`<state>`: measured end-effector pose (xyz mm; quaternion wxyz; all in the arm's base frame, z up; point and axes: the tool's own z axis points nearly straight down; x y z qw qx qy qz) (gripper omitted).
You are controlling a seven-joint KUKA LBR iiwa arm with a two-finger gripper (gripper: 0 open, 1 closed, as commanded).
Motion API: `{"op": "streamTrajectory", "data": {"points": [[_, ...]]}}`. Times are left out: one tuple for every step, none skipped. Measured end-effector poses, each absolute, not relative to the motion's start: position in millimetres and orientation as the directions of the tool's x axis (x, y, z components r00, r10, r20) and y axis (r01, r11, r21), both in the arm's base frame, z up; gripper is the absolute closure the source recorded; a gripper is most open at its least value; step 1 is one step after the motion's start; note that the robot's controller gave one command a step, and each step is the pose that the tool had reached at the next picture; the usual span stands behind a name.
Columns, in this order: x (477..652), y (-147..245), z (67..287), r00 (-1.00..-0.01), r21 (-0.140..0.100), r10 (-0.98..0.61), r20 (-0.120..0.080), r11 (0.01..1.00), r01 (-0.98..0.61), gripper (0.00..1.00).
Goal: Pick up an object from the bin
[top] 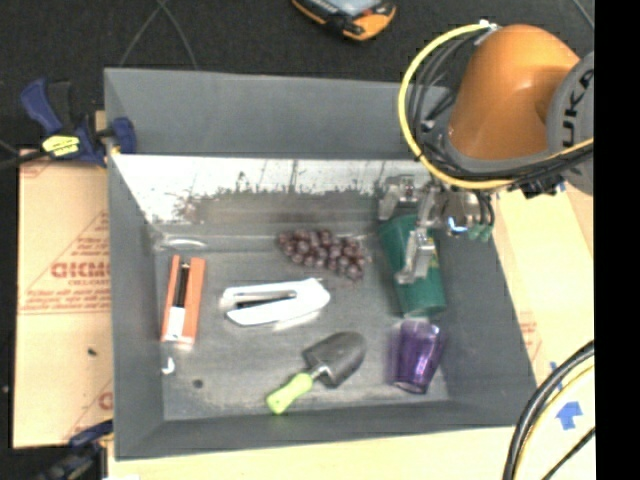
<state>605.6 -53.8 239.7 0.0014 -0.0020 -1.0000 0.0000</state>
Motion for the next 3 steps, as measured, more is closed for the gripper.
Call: {"op": "streamTrajectory", "data": {"points": [[607.1, -54.2, 243.8, -1.000, -0.002, 0.003, -0.005, 1.000, 0.003, 0.00], [650.7, -14.6, 86.2, -0.985, 0.003, 0.175, -0.013, 0.985, 0.174, 0.00], [639.4, 17.7, 164.8, -0.949, 0.007, 0.314, -0.025, 0.949, 0.314, 0.00]]}}
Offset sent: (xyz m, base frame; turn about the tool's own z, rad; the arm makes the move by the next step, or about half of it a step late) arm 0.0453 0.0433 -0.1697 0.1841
